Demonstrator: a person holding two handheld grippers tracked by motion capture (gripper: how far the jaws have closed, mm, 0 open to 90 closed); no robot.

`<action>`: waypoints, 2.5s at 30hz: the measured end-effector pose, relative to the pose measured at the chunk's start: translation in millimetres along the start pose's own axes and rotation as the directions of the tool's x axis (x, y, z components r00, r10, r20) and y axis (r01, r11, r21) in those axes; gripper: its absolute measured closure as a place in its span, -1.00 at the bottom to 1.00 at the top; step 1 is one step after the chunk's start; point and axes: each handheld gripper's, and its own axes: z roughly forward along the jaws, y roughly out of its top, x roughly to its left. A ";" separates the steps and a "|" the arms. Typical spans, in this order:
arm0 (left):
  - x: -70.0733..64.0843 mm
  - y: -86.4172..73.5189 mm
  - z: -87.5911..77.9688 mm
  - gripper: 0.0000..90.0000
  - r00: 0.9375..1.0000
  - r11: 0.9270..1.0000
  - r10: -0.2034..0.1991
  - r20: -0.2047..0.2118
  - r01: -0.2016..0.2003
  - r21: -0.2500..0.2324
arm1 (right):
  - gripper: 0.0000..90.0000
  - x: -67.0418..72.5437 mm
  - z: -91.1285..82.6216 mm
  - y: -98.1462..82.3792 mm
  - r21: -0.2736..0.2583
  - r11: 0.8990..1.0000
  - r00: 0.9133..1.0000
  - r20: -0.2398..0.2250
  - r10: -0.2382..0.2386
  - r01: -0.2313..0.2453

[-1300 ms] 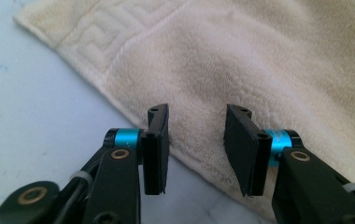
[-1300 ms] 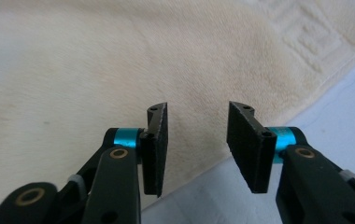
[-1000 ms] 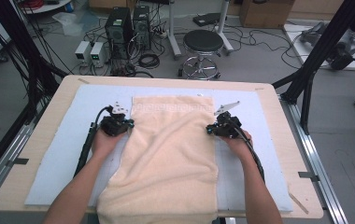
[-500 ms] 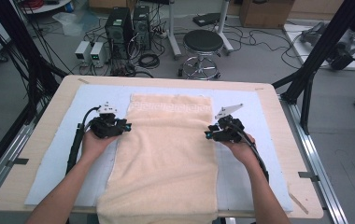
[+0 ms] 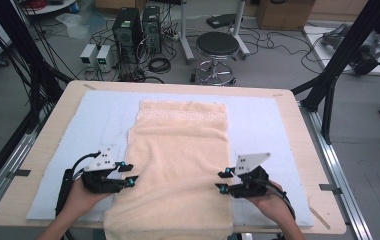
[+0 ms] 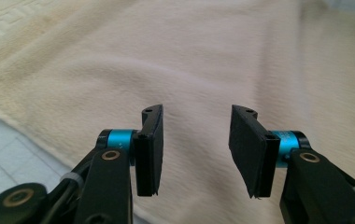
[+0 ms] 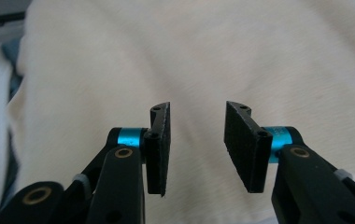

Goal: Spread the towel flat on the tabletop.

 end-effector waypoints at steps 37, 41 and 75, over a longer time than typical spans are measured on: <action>17.1 15.8 42.3 0.38 0.992 0.995 -0.071 -0.101 0.078 0.069 | 0.69 -40.6 31.9 10.4 0.106 0.991 0.973 0.225 0.051 -0.076; 12.6 10.7 23.2 0.21 0.995 0.998 -0.063 -0.079 0.066 0.025 | 0.59 -32.9 16.5 9.1 0.021 0.997 0.980 0.188 0.063 -0.069; -79.8 -12.3 -61.5 0.47 0.979 0.993 0.114 0.171 -0.106 -0.053 | 0.57 81.5 -38.0 13.8 0.007 0.993 0.988 -0.102 -0.114 0.115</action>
